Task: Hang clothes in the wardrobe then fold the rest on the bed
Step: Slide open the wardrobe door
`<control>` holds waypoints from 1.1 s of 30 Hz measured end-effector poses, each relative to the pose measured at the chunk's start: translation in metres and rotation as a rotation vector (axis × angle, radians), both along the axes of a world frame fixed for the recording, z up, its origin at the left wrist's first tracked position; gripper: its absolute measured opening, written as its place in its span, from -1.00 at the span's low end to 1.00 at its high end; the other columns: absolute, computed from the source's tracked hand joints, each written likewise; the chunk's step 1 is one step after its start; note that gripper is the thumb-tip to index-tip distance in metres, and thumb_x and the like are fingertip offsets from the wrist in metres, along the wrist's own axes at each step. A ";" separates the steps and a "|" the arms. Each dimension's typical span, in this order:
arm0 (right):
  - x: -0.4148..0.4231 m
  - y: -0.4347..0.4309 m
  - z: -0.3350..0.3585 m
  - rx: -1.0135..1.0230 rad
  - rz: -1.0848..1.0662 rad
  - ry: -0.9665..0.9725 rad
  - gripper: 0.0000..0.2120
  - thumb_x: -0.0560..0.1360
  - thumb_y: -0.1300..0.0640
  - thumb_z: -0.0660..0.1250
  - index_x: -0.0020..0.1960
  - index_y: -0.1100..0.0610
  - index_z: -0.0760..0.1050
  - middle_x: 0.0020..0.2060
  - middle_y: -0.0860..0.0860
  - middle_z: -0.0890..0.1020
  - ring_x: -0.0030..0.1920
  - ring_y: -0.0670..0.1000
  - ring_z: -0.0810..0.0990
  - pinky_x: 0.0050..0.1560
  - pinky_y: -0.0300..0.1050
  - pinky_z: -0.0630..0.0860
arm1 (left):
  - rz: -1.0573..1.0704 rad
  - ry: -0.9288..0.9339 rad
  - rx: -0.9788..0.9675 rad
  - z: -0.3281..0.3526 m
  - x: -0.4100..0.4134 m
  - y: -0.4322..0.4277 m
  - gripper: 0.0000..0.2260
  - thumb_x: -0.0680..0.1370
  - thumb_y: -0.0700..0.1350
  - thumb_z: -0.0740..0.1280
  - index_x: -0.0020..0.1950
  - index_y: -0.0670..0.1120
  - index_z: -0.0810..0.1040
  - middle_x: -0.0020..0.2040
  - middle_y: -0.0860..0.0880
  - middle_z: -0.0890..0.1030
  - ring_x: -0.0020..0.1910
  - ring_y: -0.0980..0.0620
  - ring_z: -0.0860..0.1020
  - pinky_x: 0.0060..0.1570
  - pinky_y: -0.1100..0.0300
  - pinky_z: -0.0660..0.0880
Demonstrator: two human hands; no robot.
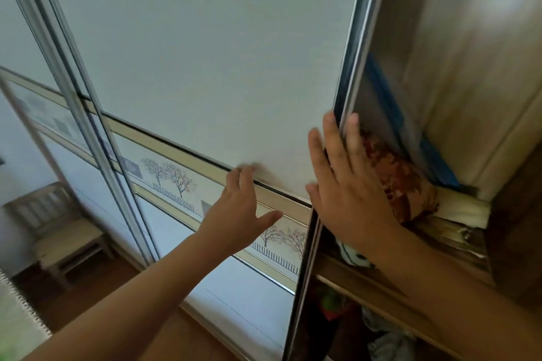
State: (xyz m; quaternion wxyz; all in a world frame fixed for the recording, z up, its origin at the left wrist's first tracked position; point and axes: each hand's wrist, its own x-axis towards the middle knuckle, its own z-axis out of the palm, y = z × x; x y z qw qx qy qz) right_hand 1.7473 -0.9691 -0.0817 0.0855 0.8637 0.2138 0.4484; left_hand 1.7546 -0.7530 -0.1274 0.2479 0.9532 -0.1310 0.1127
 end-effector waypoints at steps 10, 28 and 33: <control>0.048 0.060 -0.004 0.162 0.319 -0.060 -0.28 0.56 0.28 0.18 0.63 0.30 -0.06 0.61 0.28 -0.03 0.61 0.34 0.01 0.51 0.24 0.29 | 0.107 0.094 0.119 0.000 0.028 0.040 0.03 0.54 0.25 0.35 0.60 -0.16 -0.33 0.62 -0.19 -0.28 0.62 -0.16 0.04 0.50 0.02 0.20; 0.104 0.138 -0.005 0.171 0.378 -0.070 -0.34 0.54 0.34 0.11 0.63 0.28 0.06 0.61 0.30 0.06 0.61 0.35 -0.01 0.52 0.19 0.29 | 0.221 0.064 0.179 -0.006 0.083 0.107 0.05 0.52 0.27 0.36 0.60 -0.20 -0.32 0.62 -0.23 -0.26 0.59 -0.19 0.15 0.47 -0.02 0.32; 0.108 0.144 -0.006 0.164 0.358 -0.048 -0.30 0.55 0.33 0.15 0.65 0.23 0.00 0.62 0.26 0.02 0.62 0.33 -0.02 0.54 0.11 0.24 | 0.229 0.069 0.203 -0.008 0.088 0.116 0.05 0.52 0.26 0.36 0.60 -0.18 -0.32 0.63 -0.21 -0.26 0.60 -0.18 0.13 0.45 -0.06 0.35</control>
